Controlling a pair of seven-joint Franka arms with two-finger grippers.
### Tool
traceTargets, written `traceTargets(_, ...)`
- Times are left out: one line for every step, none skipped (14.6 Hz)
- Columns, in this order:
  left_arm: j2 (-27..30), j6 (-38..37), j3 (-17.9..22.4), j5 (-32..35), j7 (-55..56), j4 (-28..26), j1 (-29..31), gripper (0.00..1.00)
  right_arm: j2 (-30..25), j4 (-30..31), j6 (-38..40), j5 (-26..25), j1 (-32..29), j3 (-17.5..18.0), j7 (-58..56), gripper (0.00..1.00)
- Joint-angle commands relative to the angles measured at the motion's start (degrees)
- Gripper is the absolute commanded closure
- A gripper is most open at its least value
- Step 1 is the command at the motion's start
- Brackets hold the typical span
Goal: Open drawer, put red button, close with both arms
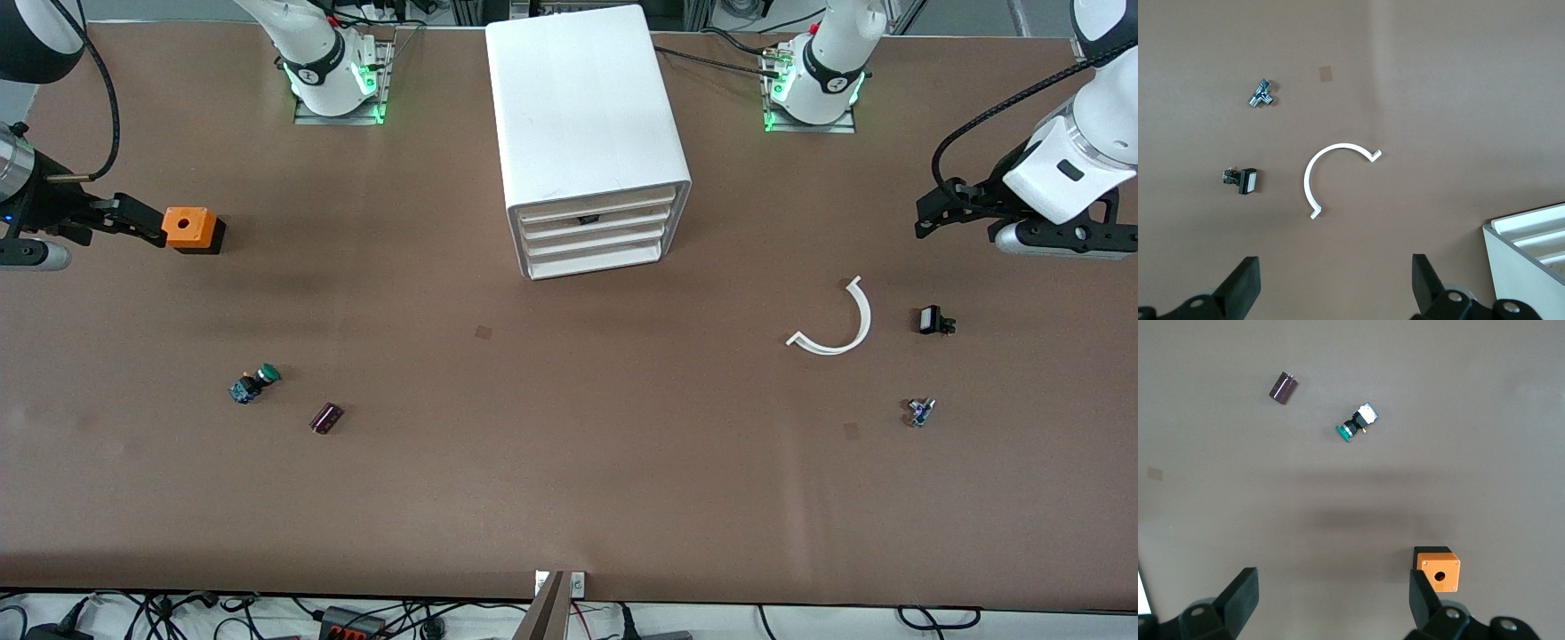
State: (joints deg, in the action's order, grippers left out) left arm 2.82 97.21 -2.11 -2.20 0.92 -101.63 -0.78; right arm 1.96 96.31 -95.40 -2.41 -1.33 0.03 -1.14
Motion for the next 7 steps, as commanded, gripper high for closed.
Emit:
traceTargets(-1.50,-1.67,-0.18,0.88,-0.75,3.01,-0.54,0.00,-1.17,1.08,-0.75,-0.49,-0.60,0.76,-0.97,0.00)
traceTargets(-2.11,-2.37,-0.27,0.88,-0.75,3.71,-0.54,0.00,-1.26,1.16,-0.66,-0.49,-0.60,0.76,-0.97,0.00)
traceTargets(-2.38,-2.73,-0.27,0.88,-0.75,4.33,-0.54,0.00,-1.17,1.16,-0.57,-0.40,-0.60,0.76,-0.97,0.00)
traceTargets(-3.08,-2.82,-0.27,0.88,-0.75,5.20,-0.54,0.00,-1.26,1.16,-0.66,-0.40,-0.60,0.85,-0.97,0.00)
traceTargets(-3.52,-3.25,-0.18,0.88,-0.84,5.73,-0.45,0.00,-1.26,1.16,-0.66,-0.40,-0.60,0.76,-0.97,0.00)
traceTargets(-3.79,-3.60,-0.18,0.88,-0.75,6.17,-0.45,0.00,-1.26,1.34,-0.57,-0.40,-0.60,0.76,-0.97,0.00)
traceTargets(-3.96,-3.69,-0.18,0.88,-0.75,6.53,-0.45,0.00,-1.26,1.34,-0.57,-0.31,-0.60,0.76,-0.97,0.00)
